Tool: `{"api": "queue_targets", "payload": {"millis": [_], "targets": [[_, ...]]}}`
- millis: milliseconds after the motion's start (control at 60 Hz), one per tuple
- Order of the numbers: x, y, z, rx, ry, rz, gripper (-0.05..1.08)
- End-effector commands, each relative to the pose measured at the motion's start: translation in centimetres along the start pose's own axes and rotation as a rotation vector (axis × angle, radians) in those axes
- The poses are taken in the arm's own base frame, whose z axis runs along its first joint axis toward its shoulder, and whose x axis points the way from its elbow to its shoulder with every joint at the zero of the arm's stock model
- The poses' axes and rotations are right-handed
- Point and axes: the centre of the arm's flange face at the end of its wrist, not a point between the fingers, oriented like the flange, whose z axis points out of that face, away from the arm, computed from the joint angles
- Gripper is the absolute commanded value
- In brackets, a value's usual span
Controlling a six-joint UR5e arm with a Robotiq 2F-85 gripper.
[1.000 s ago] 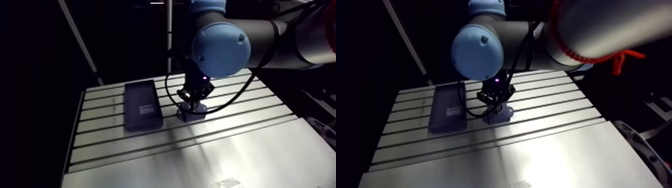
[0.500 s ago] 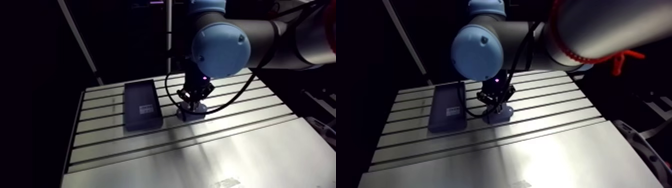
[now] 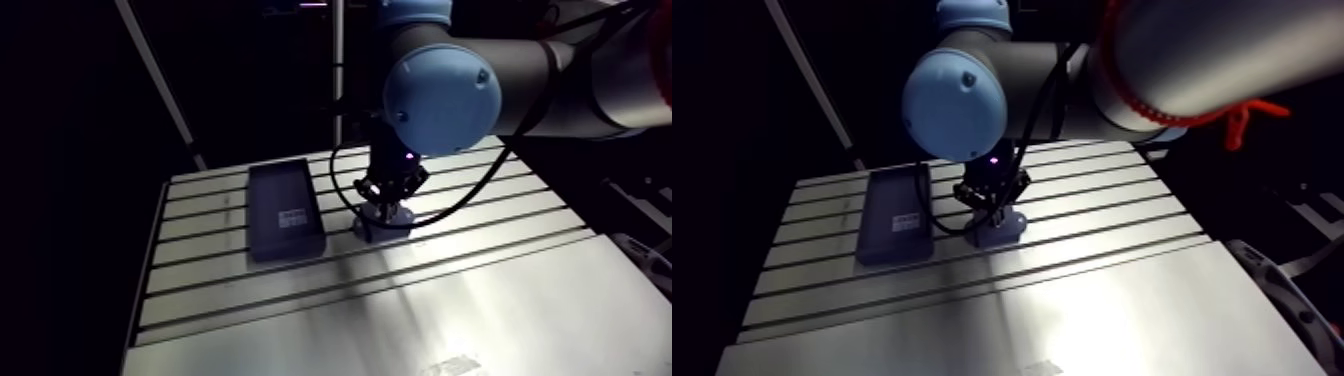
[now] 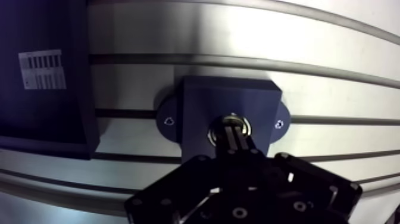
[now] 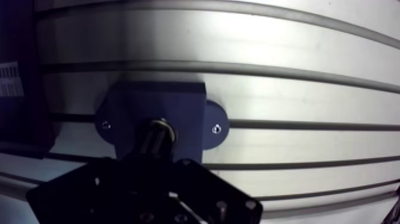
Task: Pick up the bearing and press it into the housing until flush.
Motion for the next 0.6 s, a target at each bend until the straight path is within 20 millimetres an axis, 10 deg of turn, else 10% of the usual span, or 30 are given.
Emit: {"api": "queue_targets", "payload": {"millis": [17,600], "targets": [[0.2,0.2,-1.0,-0.003,0.018,0.005,0.97],[-0.4,0.0,-4.1,-0.011,0.047,0.002,0.95]]}}
